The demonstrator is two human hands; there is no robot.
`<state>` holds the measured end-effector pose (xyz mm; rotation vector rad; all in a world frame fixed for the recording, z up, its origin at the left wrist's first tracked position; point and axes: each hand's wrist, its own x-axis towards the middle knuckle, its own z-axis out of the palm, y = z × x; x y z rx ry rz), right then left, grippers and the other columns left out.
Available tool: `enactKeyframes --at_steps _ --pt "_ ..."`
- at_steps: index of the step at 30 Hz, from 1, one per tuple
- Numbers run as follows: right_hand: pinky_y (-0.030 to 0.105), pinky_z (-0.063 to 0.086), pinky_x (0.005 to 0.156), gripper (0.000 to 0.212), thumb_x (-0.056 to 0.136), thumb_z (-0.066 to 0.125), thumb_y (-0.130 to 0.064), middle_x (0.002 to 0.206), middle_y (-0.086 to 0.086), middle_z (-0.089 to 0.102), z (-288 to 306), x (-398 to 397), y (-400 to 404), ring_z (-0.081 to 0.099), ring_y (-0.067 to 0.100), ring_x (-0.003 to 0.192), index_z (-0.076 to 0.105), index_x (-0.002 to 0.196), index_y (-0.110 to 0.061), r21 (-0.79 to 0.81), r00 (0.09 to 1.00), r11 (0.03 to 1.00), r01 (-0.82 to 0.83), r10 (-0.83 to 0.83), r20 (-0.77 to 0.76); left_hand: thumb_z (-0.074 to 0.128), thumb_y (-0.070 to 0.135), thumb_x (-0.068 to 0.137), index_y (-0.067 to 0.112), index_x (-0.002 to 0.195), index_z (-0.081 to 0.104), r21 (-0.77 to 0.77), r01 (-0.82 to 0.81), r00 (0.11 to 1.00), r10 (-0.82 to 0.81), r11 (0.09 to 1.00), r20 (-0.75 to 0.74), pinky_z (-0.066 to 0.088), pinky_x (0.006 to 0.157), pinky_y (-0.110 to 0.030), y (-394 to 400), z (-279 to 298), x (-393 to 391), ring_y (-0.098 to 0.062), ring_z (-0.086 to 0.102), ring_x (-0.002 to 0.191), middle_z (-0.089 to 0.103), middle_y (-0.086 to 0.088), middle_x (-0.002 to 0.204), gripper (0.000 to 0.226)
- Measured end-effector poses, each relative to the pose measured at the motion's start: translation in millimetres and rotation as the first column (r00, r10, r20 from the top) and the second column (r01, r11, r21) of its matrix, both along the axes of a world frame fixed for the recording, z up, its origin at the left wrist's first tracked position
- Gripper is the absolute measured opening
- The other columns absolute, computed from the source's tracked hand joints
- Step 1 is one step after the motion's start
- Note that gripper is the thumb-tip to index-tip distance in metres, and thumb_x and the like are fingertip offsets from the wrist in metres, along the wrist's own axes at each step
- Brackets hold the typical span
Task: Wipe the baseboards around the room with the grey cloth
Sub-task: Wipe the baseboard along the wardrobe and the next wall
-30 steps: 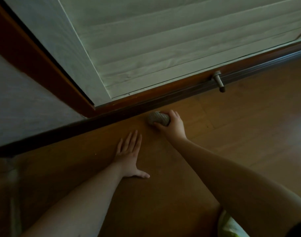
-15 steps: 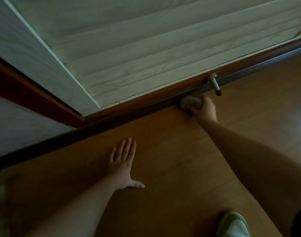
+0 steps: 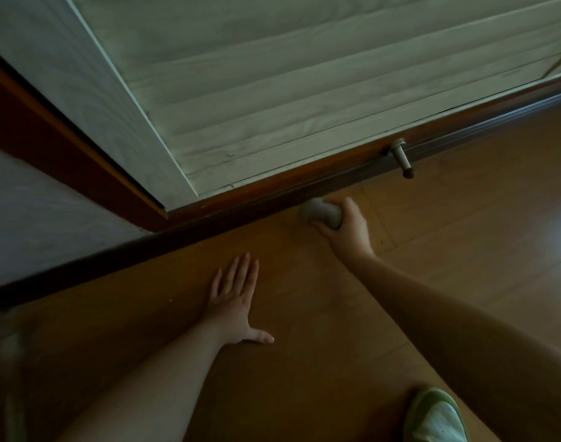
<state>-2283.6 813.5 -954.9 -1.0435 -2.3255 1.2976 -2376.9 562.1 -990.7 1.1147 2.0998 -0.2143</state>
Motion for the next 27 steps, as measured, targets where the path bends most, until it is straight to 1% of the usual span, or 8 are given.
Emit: enactKeyframes --at_steps 2,6,11,13,16,21,24,27 --pt "0.024 0.051 0.086 0.046 0.080 0.080 -0.024 0.118 -0.001 0.058 0 -15 -31 0.058 0.010 0.106 0.056 0.118 -0.019 -0.001 0.996 0.997 -0.083 0.083 -0.032 0.061 0.093 0.050 0.028 0.134 -0.051 0.020 -0.007 1.000 0.007 1.000 -0.015 -0.021 0.115 -0.049 -2 -1 0 -0.019 -0.051 0.132 -0.058 0.004 0.142 0.155" --pt "0.004 0.043 0.079 0.045 0.079 0.082 -0.024 0.113 -0.007 0.054 5 -49 -74 0.054 0.003 0.101 0.058 0.116 -0.017 -0.014 0.982 0.985 -0.172 0.170 -0.076 0.062 0.093 0.049 0.028 0.136 -0.050 0.023 -0.015 0.999 0.016 1.000 -0.043 -0.019 0.115 -0.050 -3 -4 0 -0.021 -0.049 0.134 -0.058 0.003 0.142 0.156" --pt "0.011 0.043 0.083 0.043 0.080 0.080 -0.017 0.118 0.002 0.056 16 -60 -54 0.053 0.008 0.104 0.058 0.116 -0.013 0.048 0.973 0.973 -0.225 0.227 -0.042 0.063 0.092 0.049 0.028 0.134 -0.052 0.005 -0.030 0.998 0.030 1.000 -0.046 -0.020 0.115 -0.050 -2 -7 1 -0.022 -0.049 0.133 -0.059 0.003 0.141 0.157" --pt "0.021 0.046 0.089 0.042 0.080 0.078 -0.014 0.119 0.001 0.055 18 -48 -30 0.053 0.010 0.106 0.058 0.117 -0.014 0.088 0.985 0.982 -0.168 0.170 -0.012 0.062 0.093 0.049 0.028 0.134 -0.052 0.012 -0.026 0.999 0.027 1.000 -0.041 -0.020 0.115 -0.049 -2 -7 1 -0.022 -0.048 0.135 -0.058 0.003 0.142 0.156" --pt "0.029 0.047 0.092 0.041 0.081 0.076 -0.011 0.116 -0.005 0.050 21 -25 16 0.050 0.009 0.106 0.057 0.116 -0.015 0.144 0.999 0.989 -0.013 0.005 0.053 0.063 0.092 0.050 0.028 0.131 -0.054 0.001 -0.029 0.999 0.029 1.000 -0.037 -0.022 0.114 -0.049 -1 -6 1 -0.022 -0.048 0.134 -0.061 0.003 0.139 0.156" --pt "0.047 0.045 0.105 0.037 0.085 0.070 -0.006 0.130 0.007 0.049 24 -16 71 0.049 0.026 0.121 0.055 0.119 -0.012 0.220 0.956 0.951 0.216 -0.252 0.150 0.065 0.091 0.050 0.029 0.129 -0.056 -0.021 -0.042 0.999 0.041 0.999 -0.027 -0.025 0.111 -0.048 0 -2 1 -0.022 -0.048 0.134 -0.062 0.003 0.137 0.157" --pt "0.047 0.042 0.108 0.040 0.087 0.068 -0.004 0.138 0.009 0.045 24 -19 74 0.045 0.028 0.126 0.053 0.123 -0.013 0.209 0.926 0.929 0.306 -0.342 0.161 0.063 0.092 0.050 0.028 0.128 -0.057 -0.042 -0.040 0.999 0.038 0.998 -0.033 -0.025 0.111 -0.047 0 0 0 -0.022 -0.049 0.133 -0.063 0.003 0.136 0.157" --pt "0.045 0.044 0.106 0.040 0.087 0.070 -0.010 0.134 0.006 0.047 28 -19 53 0.048 0.027 0.124 0.053 0.122 -0.016 0.163 0.919 0.921 0.355 -0.376 0.122 0.062 0.093 0.049 0.028 0.127 -0.058 -0.051 -0.044 0.999 0.042 0.998 -0.034 -0.026 0.110 -0.046 -2 1 -2 -0.022 -0.050 0.131 -0.065 0.004 0.133 0.157"
